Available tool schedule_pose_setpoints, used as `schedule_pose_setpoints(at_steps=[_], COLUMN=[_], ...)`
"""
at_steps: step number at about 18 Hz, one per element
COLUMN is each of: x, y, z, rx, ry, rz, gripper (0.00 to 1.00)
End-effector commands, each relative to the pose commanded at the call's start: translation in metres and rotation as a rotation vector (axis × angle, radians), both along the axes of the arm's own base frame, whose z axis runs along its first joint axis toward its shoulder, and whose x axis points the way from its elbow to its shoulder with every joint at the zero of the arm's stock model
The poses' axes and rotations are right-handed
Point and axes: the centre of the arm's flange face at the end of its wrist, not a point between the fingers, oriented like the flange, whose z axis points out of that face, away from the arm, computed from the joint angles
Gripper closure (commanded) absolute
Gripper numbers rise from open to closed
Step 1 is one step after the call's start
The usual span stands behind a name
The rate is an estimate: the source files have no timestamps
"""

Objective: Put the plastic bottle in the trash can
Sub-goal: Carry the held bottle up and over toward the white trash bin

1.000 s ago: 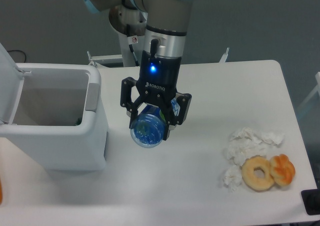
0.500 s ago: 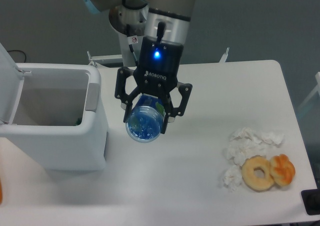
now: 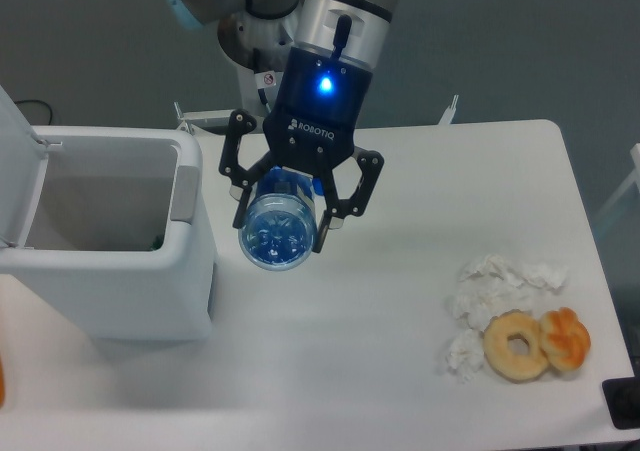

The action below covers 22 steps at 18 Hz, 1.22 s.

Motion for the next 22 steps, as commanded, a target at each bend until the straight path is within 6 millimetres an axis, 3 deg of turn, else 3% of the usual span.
schedule_pose_setpoints(at_steps=[10,12,22], x=[0.017,0.032,0.088], y=[0.003,0.007,0.04], z=[0.012,0.018,0.009], rx=[0.118,0.127,0.123], ry=[-0.125,-0.138,-0.166], rz=[-0.095,-0.115,-0.241], gripper=[0.23,0.23,0.21])
